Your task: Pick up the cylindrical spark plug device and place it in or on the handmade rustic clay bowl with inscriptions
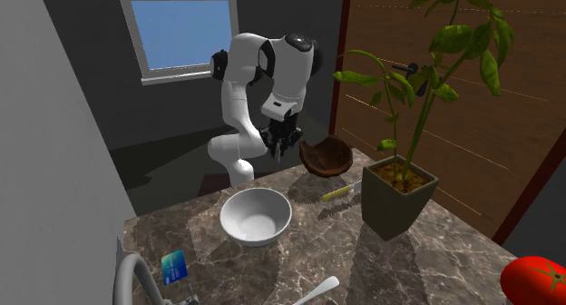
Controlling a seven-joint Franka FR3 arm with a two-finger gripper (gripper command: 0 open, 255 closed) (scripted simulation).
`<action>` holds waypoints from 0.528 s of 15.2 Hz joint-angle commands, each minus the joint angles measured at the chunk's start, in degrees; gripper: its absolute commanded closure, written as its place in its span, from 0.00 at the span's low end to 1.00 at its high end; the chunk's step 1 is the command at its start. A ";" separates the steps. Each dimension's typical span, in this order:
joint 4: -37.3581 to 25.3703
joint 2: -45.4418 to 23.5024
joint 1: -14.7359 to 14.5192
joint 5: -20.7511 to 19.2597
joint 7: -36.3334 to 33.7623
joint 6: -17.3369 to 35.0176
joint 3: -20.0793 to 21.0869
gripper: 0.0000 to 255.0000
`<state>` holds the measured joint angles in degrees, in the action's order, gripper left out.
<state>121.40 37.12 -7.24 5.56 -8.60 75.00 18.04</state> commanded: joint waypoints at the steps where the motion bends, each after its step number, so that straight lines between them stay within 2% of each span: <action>1: -2.11 -0.68 0.18 -0.27 0.07 -1.47 -0.17 1.00; 8: -9.35 -2.94 0.64 -0.90 -0.01 -6.49 -0.40 1.00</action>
<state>113.05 34.54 -6.67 4.75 -8.57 69.17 17.64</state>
